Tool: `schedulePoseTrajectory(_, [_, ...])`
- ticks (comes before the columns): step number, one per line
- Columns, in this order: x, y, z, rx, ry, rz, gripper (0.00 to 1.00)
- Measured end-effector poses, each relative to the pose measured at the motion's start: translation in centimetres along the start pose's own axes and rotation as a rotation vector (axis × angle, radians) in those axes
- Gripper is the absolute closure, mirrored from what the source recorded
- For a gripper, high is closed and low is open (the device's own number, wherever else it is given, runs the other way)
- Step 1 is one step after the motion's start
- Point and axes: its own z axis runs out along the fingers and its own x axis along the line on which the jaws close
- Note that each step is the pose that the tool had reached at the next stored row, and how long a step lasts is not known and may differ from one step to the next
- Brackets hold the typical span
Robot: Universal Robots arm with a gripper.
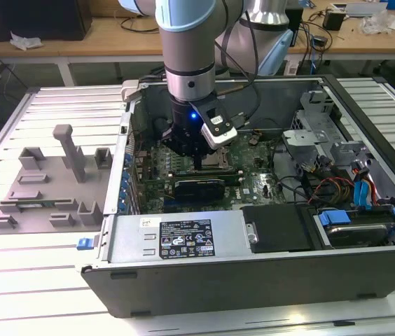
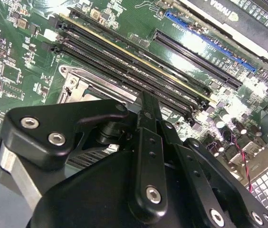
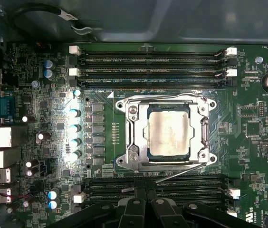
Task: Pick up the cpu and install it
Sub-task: 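Install the second cpu locking lever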
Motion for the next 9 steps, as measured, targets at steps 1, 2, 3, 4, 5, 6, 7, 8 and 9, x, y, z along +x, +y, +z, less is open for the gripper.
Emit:
schedulePoseTrajectory(1, [0.0,0.0,0.01,-0.0001,-0.0001,0.0,0.89])
schedulePoseTrajectory(2, [0.0,0.0,0.01,-0.0001,-0.0001,0.0,0.89])
schedulePoseTrajectory(3, [0.0,0.0,0.01,-0.0001,-0.0001,0.0,0.89])
schedulePoseTrajectory(4, [0.0,0.0,0.01,-0.0001,-0.0001,0.0,0.89])
schedulePoseTrajectory(5, [0.0,0.0,0.01,-0.0002,-0.0001,0.0,0.89])
schedulePoseTrajectory(6, [0.0,0.0,0.01,-0.0002,-0.0001,0.0,0.89])
schedulePoseTrajectory(7, [0.0,0.01,0.01,-0.0001,-0.0001,0.0,0.89])
schedulePoseTrajectory(8, [0.0,0.01,0.01,-0.0002,-0.0001,0.0,0.89])
schedulePoseTrajectory(9, [0.0,0.01,0.01,-0.0001,-0.0001,0.0,0.89])
